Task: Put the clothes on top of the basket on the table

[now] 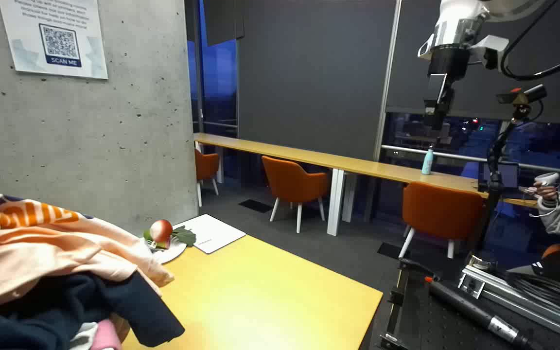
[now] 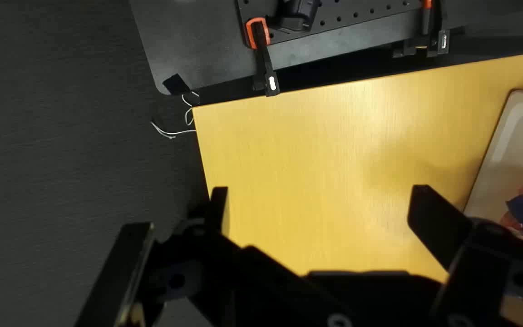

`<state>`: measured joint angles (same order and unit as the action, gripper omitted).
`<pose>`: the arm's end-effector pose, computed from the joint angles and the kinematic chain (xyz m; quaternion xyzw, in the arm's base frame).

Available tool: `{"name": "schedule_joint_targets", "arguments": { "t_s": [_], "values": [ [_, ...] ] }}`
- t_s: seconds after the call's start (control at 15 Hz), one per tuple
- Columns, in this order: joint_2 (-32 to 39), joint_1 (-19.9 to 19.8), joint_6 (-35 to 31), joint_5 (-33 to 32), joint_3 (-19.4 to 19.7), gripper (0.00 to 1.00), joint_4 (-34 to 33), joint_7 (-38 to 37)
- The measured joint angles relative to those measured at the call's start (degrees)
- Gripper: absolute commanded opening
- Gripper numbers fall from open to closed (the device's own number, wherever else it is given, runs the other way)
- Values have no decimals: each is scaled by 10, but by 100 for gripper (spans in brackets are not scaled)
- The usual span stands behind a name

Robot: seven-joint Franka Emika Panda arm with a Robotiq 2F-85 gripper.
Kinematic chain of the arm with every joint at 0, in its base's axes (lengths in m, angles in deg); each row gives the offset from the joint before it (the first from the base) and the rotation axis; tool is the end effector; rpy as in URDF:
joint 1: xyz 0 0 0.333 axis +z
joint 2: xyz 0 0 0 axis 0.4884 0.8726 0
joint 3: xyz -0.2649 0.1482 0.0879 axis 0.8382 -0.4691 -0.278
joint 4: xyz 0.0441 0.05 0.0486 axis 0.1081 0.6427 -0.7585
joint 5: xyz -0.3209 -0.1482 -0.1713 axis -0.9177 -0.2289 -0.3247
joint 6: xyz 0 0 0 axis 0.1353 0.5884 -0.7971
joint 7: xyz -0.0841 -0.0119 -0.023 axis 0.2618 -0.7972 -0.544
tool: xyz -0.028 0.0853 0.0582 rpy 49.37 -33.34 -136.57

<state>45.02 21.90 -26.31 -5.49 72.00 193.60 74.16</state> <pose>0.3528 -0.1923 0.4787 -0.9941 0.0802 -0.0115 0.0714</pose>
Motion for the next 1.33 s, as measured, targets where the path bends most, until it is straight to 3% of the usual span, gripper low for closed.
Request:
{"name": "schedule_joint_targets", "arguments": {
  "t_s": [0.67,1.0,1.33],
  "values": [
    [16,3,-21,5,-8,100,-6,1],
    [147,52,-106,50,-46,100,-109,8],
    [309,71,-111,106,-96,100,-262,39]
  ]
}}
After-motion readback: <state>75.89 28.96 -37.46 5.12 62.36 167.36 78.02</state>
